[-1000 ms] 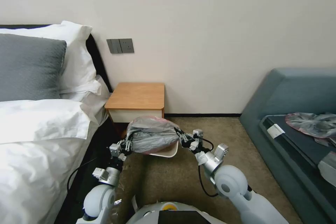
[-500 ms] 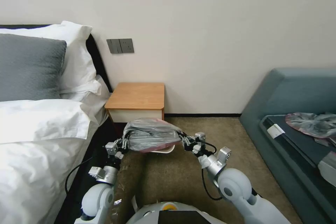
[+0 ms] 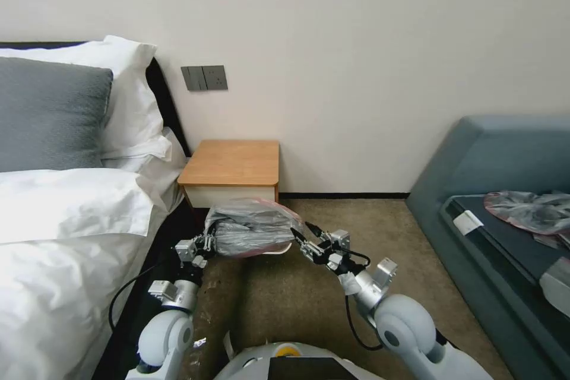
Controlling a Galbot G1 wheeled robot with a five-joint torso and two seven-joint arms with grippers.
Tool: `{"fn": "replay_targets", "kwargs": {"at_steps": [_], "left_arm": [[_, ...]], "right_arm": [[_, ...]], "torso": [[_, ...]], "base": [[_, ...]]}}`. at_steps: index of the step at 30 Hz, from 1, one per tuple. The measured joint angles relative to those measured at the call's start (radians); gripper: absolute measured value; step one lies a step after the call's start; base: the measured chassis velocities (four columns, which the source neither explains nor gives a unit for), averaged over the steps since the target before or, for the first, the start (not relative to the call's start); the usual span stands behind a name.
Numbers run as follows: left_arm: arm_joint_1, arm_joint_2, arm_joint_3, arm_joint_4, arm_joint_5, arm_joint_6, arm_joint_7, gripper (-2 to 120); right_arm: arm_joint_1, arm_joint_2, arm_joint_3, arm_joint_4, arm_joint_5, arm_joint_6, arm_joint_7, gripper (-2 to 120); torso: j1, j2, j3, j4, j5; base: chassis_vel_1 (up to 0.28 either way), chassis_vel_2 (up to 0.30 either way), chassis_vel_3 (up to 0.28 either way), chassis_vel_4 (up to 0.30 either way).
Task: Pick up the garbage bag from the table and place it over the trash can.
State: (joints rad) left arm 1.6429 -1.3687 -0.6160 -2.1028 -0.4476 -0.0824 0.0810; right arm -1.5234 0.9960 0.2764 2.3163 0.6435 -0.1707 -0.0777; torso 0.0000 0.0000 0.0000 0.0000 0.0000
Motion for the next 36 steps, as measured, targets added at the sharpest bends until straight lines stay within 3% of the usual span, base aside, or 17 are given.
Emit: {"fn": "replay_targets", "kwargs": {"at_steps": [5, 9, 10, 12, 13, 14, 16, 17, 18, 24, 30, 36], "left_arm": [[0.003, 0.0, -0.005, -0.006, -0.004, 0.012, -0.014, 9], [0.004, -0.001, -0.005, -0.009, -0.004, 0.029, -0.028, 9], [0.005, -0.001, -0.005, -0.012, -0.003, 0.04, -0.036, 9], [0.005, -0.001, -0.004, -0.014, -0.003, 0.047, -0.04, 9], [0.007, -0.001, -0.001, -0.025, -0.002, 0.069, -0.052, 9], [0.007, -0.001, -0.001, -0.025, -0.002, 0.069, -0.052, 9], [0.007, -0.002, 0.003, -0.037, -0.002, 0.09, -0.061, 9], [0.008, -0.004, 0.009, -0.051, -0.001, 0.117, -0.073, 9], [0.008, -0.004, 0.009, -0.051, -0.001, 0.117, -0.073, 9], [0.011, -0.012, 0.024, -0.082, -0.001, 0.169, -0.097, 9], [0.018, -0.015, 0.029, -0.099, 0.025, 0.2, -0.112, 9], [0.019, -0.019, 0.033, -0.105, 0.053, 0.208, -0.115, 9]], "right_arm": [[-0.041, 0.005, 0.018, 0.027, -0.077, 0.074, -0.1, 84], [-0.045, 0.025, 0.003, 0.054, -0.09, 0.127, -0.104, 96], [-0.041, 0.034, -0.001, 0.052, -0.178, 0.172, -0.1, 99], [-0.036, 0.037, 0.0, 0.042, -0.255, 0.211, -0.103, 100], [-0.023, 0.038, 0.012, 0.016, -0.441, 0.281, -0.112, 100], [-0.023, 0.038, 0.012, 0.016, -0.441, 0.281, -0.112, 100], [-0.01, 0.033, 0.026, -0.007, -0.626, 0.336, -0.122, 100], [0.004, 0.022, 0.029, -0.026, -0.789, 0.369, -0.127, 100], [0.004, 0.022, 0.029, -0.026, -0.789, 0.369, -0.127, 100], [0.065, 0.003, 0.016, -0.074, -1.127, 0.417, -0.157, 100], [0.108, -0.012, 0.011, -0.059, -1.256, 0.426, -0.22, 100], [0.134, -0.034, 0.007, -0.028, -1.282, 0.416, -0.29, 100]], "torso": [[0.0, 0.0, 0.0, 0.0, 0.0], [0.0, 0.0, 0.0, 0.0, -0.0001], [0.0, 0.0, 0.0, -0.0001, -0.0001], [0.0, 0.0, 0.0, -0.0001, -0.0001], [0.0, 0.0, 0.0, 0.0001, 0.0001], [0.0, 0.0, 0.0, 0.0001, 0.0001], [0.0, 0.0, 0.0, 0.0, 0.0002], [0.0, 0.0, 0.0, 0.0, 0.0002], [0.0, 0.0, 0.0, 0.0, 0.0002], [0.0, 0.0, 0.0, 0.0, 0.0001], [0.0, 0.0, 0.0, 0.0, 0.0001], [0.0, 0.0, 0.0, 0.0, 0.0001]], "base": [[0.0, 0.0, 0.0, 0.0], [0.0, 0.0, 0.0, 0.0], [0.0, 0.0, 0.0, 0.0], [0.0, 0.0, 0.0, 0.0], [0.0, 0.0, 0.0, 0.0], [0.0, 0.0, 0.0, 0.0], [0.0, 0.0, 0.0, 0.0], [0.0, 0.0, 0.0, 0.0], [0.0, 0.0, 0.0, 0.0], [0.0, 0.0, 0.0, 0.0], [0.0, 0.0, 0.0, 0.0], [0.0, 0.0, 0.0, 0.0]]}}
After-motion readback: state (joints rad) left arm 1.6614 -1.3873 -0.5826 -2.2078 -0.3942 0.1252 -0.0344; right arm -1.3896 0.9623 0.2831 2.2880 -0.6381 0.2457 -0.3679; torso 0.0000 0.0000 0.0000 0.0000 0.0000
